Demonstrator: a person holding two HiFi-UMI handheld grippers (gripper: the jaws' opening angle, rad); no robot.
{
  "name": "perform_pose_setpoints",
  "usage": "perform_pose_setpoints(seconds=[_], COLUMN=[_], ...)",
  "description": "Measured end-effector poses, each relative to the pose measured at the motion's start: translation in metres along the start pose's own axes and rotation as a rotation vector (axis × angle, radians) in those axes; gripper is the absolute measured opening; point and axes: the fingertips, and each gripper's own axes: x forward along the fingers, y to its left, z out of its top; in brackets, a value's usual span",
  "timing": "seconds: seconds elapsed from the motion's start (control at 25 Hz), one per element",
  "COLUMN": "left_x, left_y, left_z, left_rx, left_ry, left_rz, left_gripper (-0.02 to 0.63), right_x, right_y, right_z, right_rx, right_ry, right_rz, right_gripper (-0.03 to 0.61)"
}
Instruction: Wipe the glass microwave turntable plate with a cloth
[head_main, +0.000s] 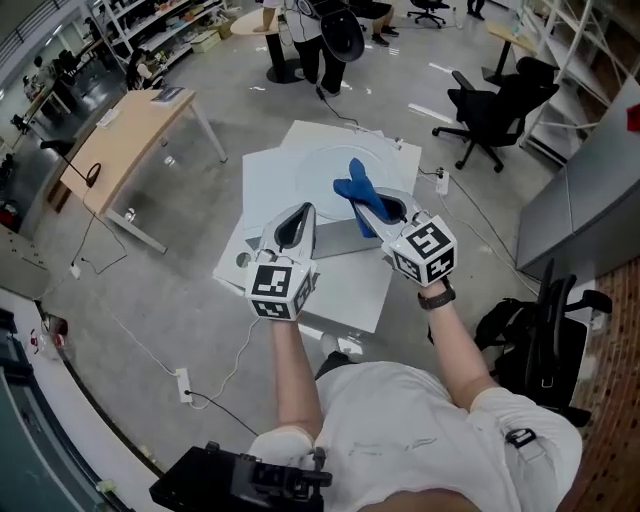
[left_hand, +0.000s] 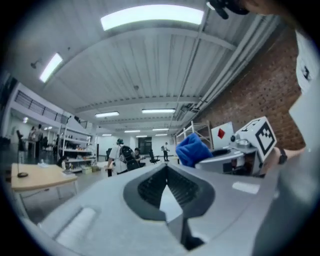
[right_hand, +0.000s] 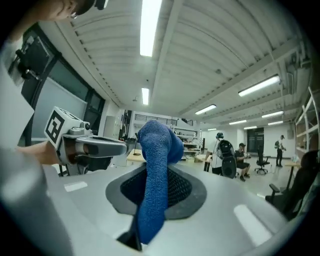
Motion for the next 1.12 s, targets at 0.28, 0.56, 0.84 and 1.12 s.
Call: perform_pose_setpoints(seconds=[0.28, 0.56, 0.84, 1.12], left_x=[-0.06, -0.104, -0.115, -0.153], left_y=[-0.134, -0.184, -0.202, -0.184], left_z=[0.016, 0.038, 0.079, 0.066], left_rx=[0.057, 0.064, 0.131, 0.106], left_ry=[-0.08, -0.076, -0.166, -0.147], left_rz=[0.108, 0.189, 0.17, 0.193], left_gripper=[-0.002, -0.002, -0.002, -0.002], right_x=[-0.121, -0.199, -0.218, -0.21], right_y=[0.04, 0.078, 0.082, 0.115], right_z=[-0.007, -0.002, 0.027, 0.024], right_rx=[-0.048, 0.043, 0.006, -0.021], right_ry=[-0.09, -0.141, -0.193, -0.176], right_rz=[-0.015, -0.059, -0.135, -0.128], right_gripper=[0.066, 0.063, 0.063, 0.063])
